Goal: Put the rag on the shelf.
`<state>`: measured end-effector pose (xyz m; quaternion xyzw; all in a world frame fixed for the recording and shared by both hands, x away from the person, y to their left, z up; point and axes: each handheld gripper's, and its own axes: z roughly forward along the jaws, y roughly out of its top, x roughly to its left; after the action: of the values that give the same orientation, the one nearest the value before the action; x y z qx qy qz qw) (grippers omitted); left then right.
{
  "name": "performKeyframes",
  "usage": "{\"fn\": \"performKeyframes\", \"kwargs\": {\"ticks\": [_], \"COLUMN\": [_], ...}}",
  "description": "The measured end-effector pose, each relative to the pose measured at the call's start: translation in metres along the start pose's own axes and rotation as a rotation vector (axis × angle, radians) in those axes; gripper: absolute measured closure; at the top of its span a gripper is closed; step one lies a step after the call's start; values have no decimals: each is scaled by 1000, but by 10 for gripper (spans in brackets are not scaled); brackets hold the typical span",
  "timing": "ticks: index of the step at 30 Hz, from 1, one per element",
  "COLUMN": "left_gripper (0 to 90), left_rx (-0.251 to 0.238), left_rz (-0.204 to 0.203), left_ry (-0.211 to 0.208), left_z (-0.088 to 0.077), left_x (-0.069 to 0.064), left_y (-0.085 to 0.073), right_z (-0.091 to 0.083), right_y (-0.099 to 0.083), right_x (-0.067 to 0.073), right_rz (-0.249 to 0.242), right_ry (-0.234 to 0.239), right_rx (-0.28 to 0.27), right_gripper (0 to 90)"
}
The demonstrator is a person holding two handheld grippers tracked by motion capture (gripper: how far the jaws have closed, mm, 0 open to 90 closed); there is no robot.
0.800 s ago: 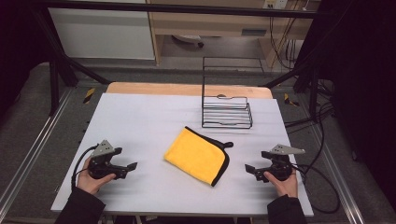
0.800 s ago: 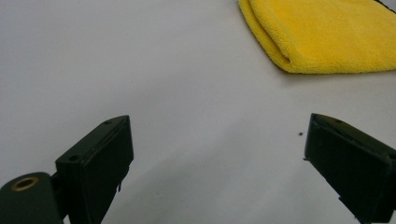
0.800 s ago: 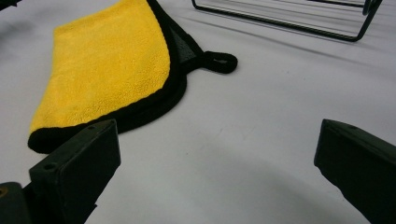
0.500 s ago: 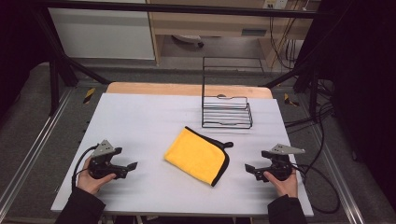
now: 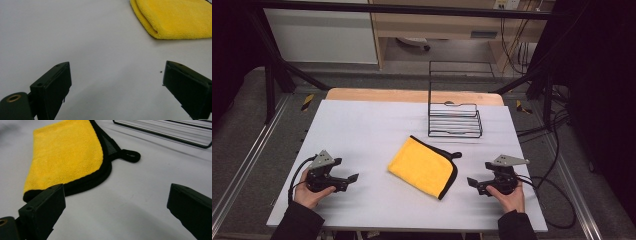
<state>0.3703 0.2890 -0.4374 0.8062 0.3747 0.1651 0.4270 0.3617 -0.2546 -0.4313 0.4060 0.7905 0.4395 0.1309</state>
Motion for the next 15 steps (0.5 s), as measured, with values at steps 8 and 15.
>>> {"fn": "performKeyframes", "kwargs": {"ticks": [8,15], "left_gripper": [82,83], "left_rx": [2,4], "left_rz": [-2,-1], "left_ry": [6,13], "left_z": [1,0], "left_x": [0,0], "left_y": [-1,-1], "right_z": [12,29], "right_y": [10,15], "right_x": [24,52], "right_rz": [-55,-102], "right_ry": [10,31], "right_rx": [24,52], "right_gripper": [71,112]}}
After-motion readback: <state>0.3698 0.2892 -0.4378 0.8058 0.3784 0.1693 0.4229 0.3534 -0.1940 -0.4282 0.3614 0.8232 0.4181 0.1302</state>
